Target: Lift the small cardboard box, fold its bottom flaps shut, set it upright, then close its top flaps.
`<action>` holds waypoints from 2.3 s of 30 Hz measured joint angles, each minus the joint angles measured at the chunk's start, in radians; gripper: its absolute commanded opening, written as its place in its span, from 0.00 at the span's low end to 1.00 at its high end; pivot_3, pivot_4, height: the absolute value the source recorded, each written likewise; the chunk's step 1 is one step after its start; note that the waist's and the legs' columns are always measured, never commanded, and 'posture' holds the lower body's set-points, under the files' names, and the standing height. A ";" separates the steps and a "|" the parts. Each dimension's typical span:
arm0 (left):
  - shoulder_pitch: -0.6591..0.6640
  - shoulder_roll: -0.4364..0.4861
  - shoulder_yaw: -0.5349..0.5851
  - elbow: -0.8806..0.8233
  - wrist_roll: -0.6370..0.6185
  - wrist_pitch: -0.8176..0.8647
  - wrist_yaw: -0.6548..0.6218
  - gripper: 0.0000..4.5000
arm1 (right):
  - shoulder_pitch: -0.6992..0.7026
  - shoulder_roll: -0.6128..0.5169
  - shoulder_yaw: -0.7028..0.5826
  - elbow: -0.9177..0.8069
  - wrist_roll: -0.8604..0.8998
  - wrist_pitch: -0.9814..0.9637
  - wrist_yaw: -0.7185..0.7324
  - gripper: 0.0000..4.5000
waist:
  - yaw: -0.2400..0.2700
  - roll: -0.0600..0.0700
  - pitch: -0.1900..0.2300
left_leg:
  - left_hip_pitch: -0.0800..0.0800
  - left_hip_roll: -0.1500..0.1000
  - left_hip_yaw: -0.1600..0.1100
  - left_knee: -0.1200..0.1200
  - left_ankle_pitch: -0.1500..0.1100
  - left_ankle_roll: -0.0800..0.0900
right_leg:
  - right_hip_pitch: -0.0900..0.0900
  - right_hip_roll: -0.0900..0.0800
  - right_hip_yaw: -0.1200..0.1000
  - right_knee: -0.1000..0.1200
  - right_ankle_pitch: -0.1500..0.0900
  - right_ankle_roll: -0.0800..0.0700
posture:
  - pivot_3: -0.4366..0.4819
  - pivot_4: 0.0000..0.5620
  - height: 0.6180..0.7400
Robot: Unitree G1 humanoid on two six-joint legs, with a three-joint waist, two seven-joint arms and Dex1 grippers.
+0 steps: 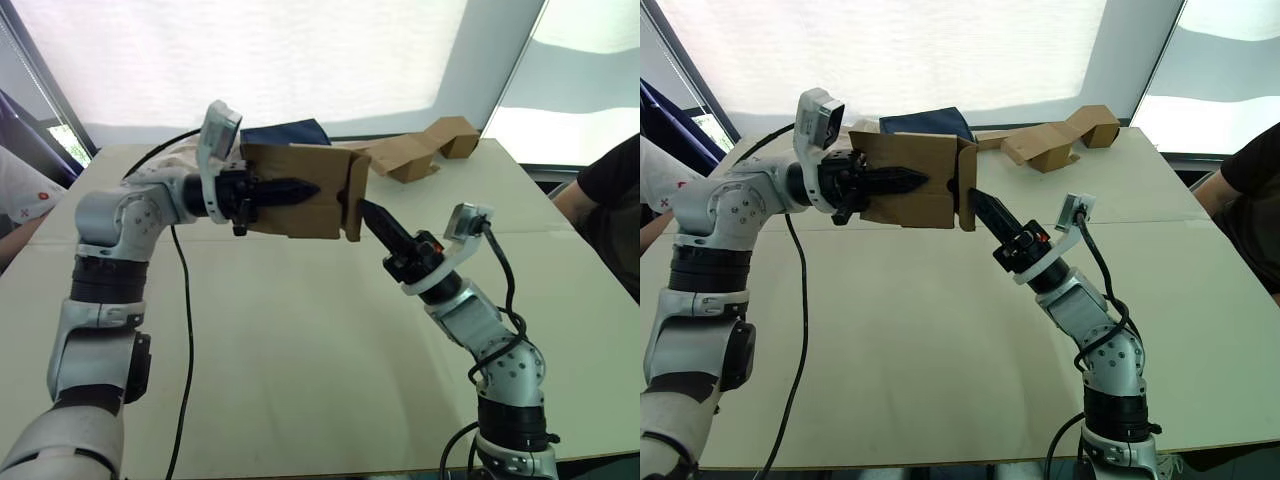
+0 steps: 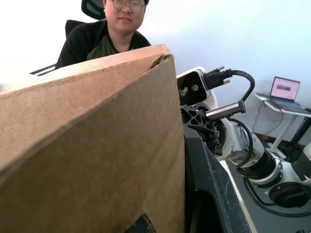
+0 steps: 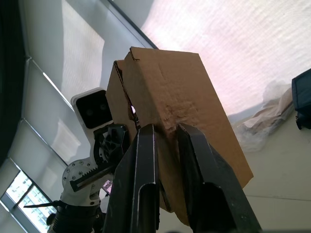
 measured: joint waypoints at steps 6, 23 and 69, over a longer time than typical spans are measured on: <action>0.006 -0.006 0.000 -0.013 -0.004 0.000 0.011 0.00 | 0.000 0.002 0.001 0.005 0.000 -0.004 0.002 0.15 | 0.000 0.000 0.000 | 0.000 0.000 0.000 0.000 0.000 0.000 | 0.000 0.000 0.000 0.000 0.000 0.000 | 0.48 0.27 1.00; 0.027 -0.034 -0.002 -0.035 0.002 -0.028 0.025 0.00 | 0.000 0.056 0.040 -0.006 0.022 0.002 -0.006 0.15 | 0.000 0.000 0.000 | 0.000 0.000 0.000 0.000 0.000 0.000 | 0.000 0.000 0.000 0.000 0.000 0.000 | 0.48 0.27 1.00; 0.027 -0.086 0.041 -0.015 0.003 -0.033 0.079 0.00 | 0.008 -0.026 0.092 -0.060 -0.153 -0.043 -0.092 0.01 | 0.001 0.000 0.000 | 0.000 0.000 0.000 0.000 0.000 0.000 | 0.000 0.000 0.000 0.000 0.000 0.000 | 0.48 0.27 1.00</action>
